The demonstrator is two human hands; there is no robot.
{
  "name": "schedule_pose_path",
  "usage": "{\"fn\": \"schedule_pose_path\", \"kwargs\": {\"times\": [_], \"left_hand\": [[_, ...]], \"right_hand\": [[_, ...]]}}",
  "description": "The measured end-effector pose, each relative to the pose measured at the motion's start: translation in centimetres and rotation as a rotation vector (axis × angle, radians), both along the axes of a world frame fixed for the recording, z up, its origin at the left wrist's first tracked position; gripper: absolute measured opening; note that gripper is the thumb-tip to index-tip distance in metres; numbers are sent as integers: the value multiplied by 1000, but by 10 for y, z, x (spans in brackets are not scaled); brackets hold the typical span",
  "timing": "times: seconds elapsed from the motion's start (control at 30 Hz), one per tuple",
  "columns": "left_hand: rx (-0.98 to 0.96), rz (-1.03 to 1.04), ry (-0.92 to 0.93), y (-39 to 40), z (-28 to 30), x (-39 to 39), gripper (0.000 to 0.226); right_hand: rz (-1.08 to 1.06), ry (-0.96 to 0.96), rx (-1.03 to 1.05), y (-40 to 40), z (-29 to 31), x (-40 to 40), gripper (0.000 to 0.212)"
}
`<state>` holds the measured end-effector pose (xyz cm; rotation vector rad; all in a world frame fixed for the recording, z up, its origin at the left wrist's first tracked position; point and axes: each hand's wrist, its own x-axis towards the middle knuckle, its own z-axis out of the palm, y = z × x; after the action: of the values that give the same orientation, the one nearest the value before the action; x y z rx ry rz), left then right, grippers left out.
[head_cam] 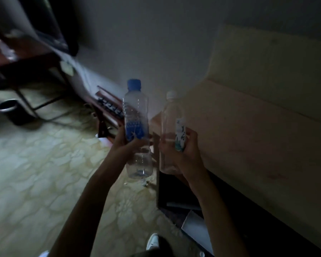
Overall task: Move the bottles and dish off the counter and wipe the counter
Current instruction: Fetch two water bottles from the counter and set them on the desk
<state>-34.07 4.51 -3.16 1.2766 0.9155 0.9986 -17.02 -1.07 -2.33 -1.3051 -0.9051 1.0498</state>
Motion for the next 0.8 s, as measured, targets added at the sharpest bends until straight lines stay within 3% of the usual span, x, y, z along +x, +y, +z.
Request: {"fn": "schedule_pose_path", "kwargs": {"times": [0.17,0.23,0.33,0.53,0.67,0.8], "left_hand": [[-20,185,29,-2,-25,-69,35],[-36,265,20,1,-33,-101,37],[-68,403,5,6,-49,-156,53],[-164,653,-45,27,-95,-293,55],[-214,787,-44,63,-105,-388,80],[-221,852,-17,105,-97,-470,59]], "right_hand": [[174,35,-44,29,-14,-56,63],[241,-3,-58,49,-24,-84,51],[373,-18,-87,81,-45,-138,51],[597,-30,-255,154,-80,-276,106],[699,-50,-254,208,-87,-372,49],[746,-40,-206,270,-80,-452,50]]}}
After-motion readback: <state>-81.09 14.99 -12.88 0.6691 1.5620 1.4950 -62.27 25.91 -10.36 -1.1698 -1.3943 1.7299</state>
